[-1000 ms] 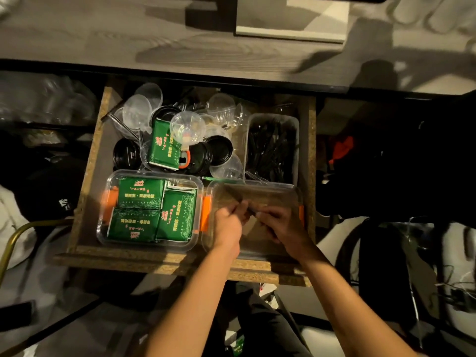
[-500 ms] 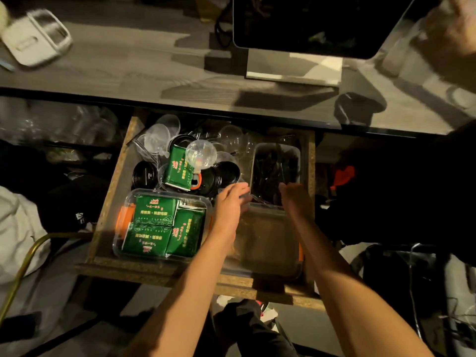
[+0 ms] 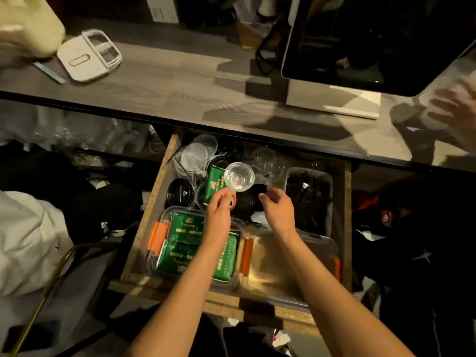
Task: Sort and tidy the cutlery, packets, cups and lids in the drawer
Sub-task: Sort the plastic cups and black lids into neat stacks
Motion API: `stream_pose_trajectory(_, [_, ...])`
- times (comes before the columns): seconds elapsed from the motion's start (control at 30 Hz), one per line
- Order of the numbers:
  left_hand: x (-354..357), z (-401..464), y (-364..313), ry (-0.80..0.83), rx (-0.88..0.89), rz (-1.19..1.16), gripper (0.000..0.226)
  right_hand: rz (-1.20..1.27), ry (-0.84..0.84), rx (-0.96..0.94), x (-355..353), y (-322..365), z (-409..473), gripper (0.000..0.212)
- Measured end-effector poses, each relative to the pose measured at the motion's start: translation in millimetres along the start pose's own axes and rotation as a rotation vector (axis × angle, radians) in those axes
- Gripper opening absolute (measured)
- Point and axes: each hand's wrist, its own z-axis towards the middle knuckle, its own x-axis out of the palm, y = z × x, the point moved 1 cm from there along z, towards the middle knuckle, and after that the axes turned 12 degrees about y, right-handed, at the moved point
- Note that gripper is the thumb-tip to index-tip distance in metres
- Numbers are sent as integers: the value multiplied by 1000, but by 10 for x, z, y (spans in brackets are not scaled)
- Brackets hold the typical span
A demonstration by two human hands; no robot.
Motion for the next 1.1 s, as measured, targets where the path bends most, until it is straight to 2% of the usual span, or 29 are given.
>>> stream_pose_trajectory(0.1, [-191,196,-50,9,10,47,27,-69,20,30,192,101,244,41])
stream_pose_trajectory(0.23, [-382,438,-119,28,-47,-22,23,-183,-34,10,419,131,559,28])
stream_pose_trajectory(0.27, [-436,480,-144,20,-34,7,23,-219,-54,25,479,47,649,32])
stream_pose_trajectory(0.33, [-540,566,-163,13,7,207,30,-263,-76,92,556,-129,799,40])
stream_pose_trajectory(0.43, [-651,702,-117,25,-20,407,40,-230,-315,88,605,80,577,42])
stream_pose_trajectory(0.5, [-687,757,-77,34,-111,411,42,-208,-410,19,667,179,372,26])
stream_pose_trajectory(0.53, [-697,772,-66,34,-149,385,42,-167,-376,5,720,202,274,20])
stream_pose_trajectory(0.67, [-696,809,-34,54,-188,425,41,-100,-147,31,979,115,61,23])
stream_pose_trajectory(0.73, [-679,831,-46,61,-191,490,40,-48,-90,72,1053,79,90,26])
stream_pose_trajectory(0.9, [-758,821,-59,20,-122,560,17,-35,3,138,1080,121,173,34])
stream_pose_trajectory(1.0, [-813,737,-72,-14,-85,472,12,-53,19,166,1060,126,170,45])
stream_pose_trajectory(1.1, [-874,619,-115,-38,-71,267,8,-37,5,116,1051,129,112,45])
